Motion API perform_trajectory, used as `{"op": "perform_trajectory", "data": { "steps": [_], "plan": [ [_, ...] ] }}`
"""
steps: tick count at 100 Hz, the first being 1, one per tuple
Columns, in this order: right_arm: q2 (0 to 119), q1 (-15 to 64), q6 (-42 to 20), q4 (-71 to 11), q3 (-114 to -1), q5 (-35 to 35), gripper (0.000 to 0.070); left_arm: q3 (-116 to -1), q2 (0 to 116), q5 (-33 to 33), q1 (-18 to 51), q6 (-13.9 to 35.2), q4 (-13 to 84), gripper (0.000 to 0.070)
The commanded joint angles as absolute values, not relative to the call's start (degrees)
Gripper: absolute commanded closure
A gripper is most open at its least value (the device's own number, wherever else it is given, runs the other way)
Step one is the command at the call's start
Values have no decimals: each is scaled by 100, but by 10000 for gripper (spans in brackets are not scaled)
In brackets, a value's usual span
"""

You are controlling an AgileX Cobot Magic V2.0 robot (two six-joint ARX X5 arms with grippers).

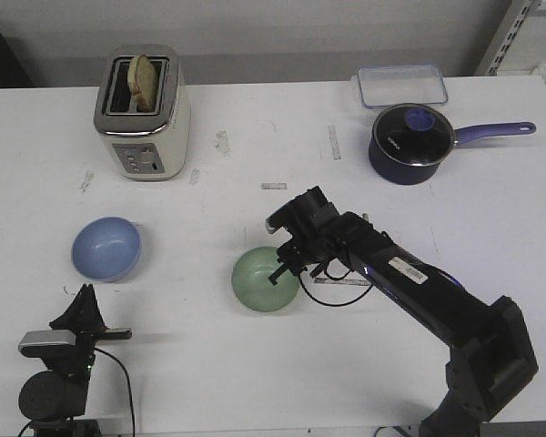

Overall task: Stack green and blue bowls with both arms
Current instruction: 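Release the green bowl and pull the right gripper back to rest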

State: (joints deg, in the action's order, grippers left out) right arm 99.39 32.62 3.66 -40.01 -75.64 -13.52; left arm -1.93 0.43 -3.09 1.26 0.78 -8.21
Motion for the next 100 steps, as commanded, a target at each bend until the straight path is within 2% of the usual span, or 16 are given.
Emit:
{"op": "perform_trajectory", "data": {
  "steps": [1,7,17,20,24,31,37,43,47,59,64,80,100],
  "plan": [
    [10097,3310,451,-3999,-7638,-1365,675,-82,49,-316,117,91,-910,699],
    [10053,3308,451,-4036,-7638,-1404,580,-82,49,-316,117,93,-910,699],
    [9926,3304,454,-4062,-7660,-1411,313,-82,49,-314,117,93,-908,699],
    [9856,3304,456,-4051,-7660,-1406,252,-82,49,-316,117,93,-908,699],
    [9758,3299,456,-4016,-7662,-1406,211,-82,49,-316,117,93,-908,699],
    [9539,3291,462,-3922,-7662,-1389,210,-82,49,-314,117,93,-908,699],
    [9292,3264,480,-3852,-7662,-1382,219,-82,49,-316,117,93,-908,699],
    [9000,3210,478,-3765,-7662,-1347,271,-82,49,-316,117,93,-908,699],
    [8790,3159,482,-3717,-7662,-1328,347,-82,49,-316,117,93,-908,699],
    [8055,2840,475,-3664,-7662,-1168,638,-82,49,-316,117,93,-906,699],
    [7778,2687,478,-3691,-7660,-956,697,-82,49,-316,117,93,-904,699],
    [6895,2034,504,-3811,-7481,-167,700,-82,49,-318,113,67,-913,699],
    [5666,897,504,-3395,-6169,-143,700,-82,49,-320,113,69,-910,699]
  ]
}}
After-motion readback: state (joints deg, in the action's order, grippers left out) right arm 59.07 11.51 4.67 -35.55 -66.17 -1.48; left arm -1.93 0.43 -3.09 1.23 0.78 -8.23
